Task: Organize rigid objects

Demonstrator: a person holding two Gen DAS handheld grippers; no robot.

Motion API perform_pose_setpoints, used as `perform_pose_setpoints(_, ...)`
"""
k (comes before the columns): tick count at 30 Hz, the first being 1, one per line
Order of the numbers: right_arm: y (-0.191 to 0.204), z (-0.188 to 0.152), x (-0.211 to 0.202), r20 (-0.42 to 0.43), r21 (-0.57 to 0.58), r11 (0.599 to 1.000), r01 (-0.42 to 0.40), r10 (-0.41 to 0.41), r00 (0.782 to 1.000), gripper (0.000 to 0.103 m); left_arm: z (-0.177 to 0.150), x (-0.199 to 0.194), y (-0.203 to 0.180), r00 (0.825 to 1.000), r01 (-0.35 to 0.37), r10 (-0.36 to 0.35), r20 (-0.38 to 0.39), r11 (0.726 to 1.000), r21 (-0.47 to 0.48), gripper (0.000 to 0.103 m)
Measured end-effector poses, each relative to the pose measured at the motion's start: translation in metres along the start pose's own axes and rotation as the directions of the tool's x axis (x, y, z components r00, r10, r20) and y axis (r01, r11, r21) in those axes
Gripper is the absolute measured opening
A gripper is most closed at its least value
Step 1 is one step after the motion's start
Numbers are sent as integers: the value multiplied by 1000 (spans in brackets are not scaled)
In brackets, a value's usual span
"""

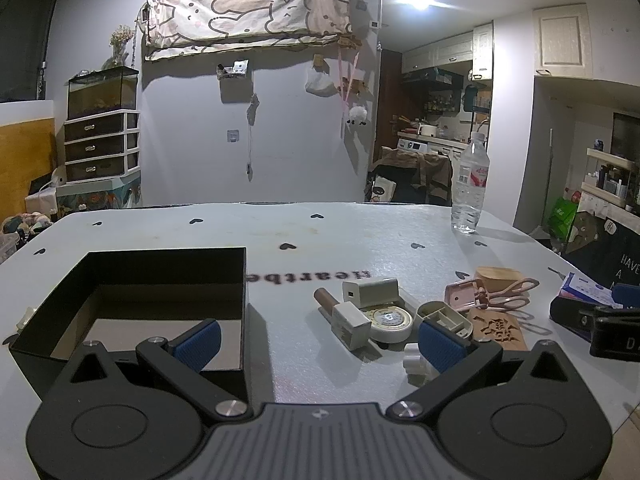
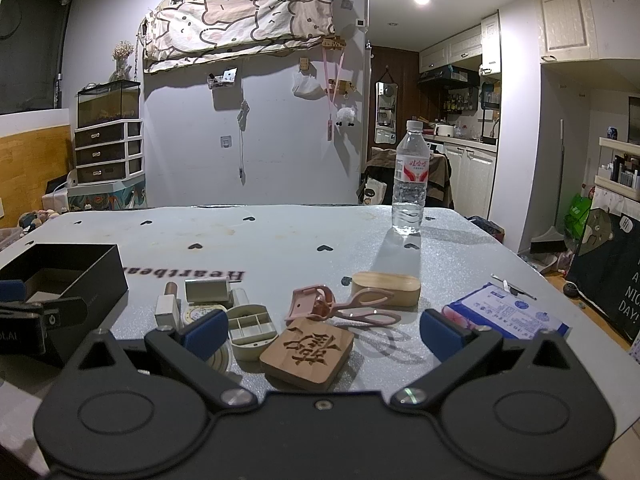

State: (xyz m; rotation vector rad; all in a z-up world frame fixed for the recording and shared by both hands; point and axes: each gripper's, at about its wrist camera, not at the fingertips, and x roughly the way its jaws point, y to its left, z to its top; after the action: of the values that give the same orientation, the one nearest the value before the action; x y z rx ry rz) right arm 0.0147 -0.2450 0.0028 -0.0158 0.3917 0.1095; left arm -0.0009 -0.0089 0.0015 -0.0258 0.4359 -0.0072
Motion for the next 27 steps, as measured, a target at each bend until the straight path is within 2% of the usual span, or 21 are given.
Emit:
perform_pose_setpoints(8, -1, 1, 0, 8, -3, 1000, -1, 1, 1000, 103, 4, 0, 1, 1000, 2, -2, 21, 1000, 8, 103)
perform_pose_setpoints(15, 0, 5, 1, 23, -11, 1000, -8, 8, 1000, 103, 14, -2, 21, 998, -15, 18, 67, 999, -42, 103)
perform_pose_setpoints(23, 7, 6, 8, 22, -23, 999, -37, 37, 999, 103, 29, -12, 64, 983, -119, 132, 131, 988, -103, 103)
perform_pose_setpoints(27, 12, 7, 14, 20, -35, 998, -57, 58, 998, 103, 35, -14, 88, 971, -191, 206, 123, 974, -120, 103)
